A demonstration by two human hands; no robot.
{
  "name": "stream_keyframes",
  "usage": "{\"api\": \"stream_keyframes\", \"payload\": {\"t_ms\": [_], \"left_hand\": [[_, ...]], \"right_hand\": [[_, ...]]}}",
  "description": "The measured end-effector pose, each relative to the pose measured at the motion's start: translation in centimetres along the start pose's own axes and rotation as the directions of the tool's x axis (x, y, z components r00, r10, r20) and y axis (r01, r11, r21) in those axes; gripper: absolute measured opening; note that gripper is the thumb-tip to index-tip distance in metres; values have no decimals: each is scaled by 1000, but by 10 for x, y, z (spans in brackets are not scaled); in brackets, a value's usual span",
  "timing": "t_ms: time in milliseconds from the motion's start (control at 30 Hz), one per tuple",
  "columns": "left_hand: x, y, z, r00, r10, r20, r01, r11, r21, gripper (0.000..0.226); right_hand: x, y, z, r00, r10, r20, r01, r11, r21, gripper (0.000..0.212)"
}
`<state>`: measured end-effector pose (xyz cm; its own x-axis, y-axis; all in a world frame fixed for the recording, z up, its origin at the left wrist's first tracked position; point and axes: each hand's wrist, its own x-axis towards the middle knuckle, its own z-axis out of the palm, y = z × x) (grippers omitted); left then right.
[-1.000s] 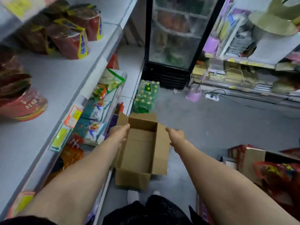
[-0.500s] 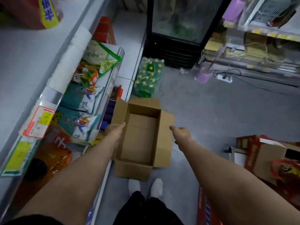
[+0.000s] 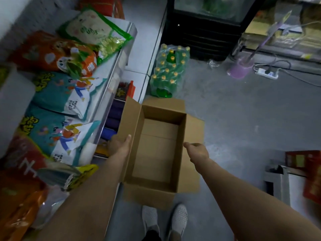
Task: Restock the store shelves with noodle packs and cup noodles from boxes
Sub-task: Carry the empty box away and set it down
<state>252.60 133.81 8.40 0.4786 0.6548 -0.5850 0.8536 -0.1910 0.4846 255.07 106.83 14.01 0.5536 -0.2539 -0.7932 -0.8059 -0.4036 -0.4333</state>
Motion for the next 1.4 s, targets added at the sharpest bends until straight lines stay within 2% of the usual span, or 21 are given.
{"api": "stream_keyframes", "payload": {"t_ms": [100,233,400,567,667,833,933,1000,1133,1300,1400], "left_hand": [[27,-25,12,1000,-15,-13,15,999,51,90],[51,-49,27,999,7,-36,-5,997,77,90],[77,-76,42,991,11,-131,-5,999,50,63],[62,-74,51,983,5,-184,-17,998,-68,6],[44,-70,64,990,-20,-143,-3,988,-155,16],[35,-70,66,984,-54,-169,19,979,-205,6],[40,-72,62,983,-46,-176,5,973,-230,9],[38,-69,60,984,-35,-175,-2,978,-208,5],[35,-68,60,978,-7,-209,-36,978,-204,18],[41,-73,70,966,52,-255,-81,991,-106,16],[41,-73,70,956,30,-293,-72,989,-133,17]], "right_hand": [[23,16,18,1000,15,0,-15,1000,-1,48],[45,38,31,1000,27,-3,-27,1000,-15,48],[62,67,34,998,57,-2,-57,998,-18,47],[80,91,29,996,84,-39,-85,996,-34,47],[90,103,33,993,112,-41,-113,993,-17,47],[109,117,51,992,128,-13,-127,992,12,49],[127,126,54,992,122,-32,-122,992,17,55],[139,131,53,992,124,-29,-124,992,14,57],[164,143,51,986,163,-41,-161,986,45,63],[206,165,53,981,167,-95,-160,984,79,72],[219,172,51,978,178,-110,-167,981,101,70]]}}
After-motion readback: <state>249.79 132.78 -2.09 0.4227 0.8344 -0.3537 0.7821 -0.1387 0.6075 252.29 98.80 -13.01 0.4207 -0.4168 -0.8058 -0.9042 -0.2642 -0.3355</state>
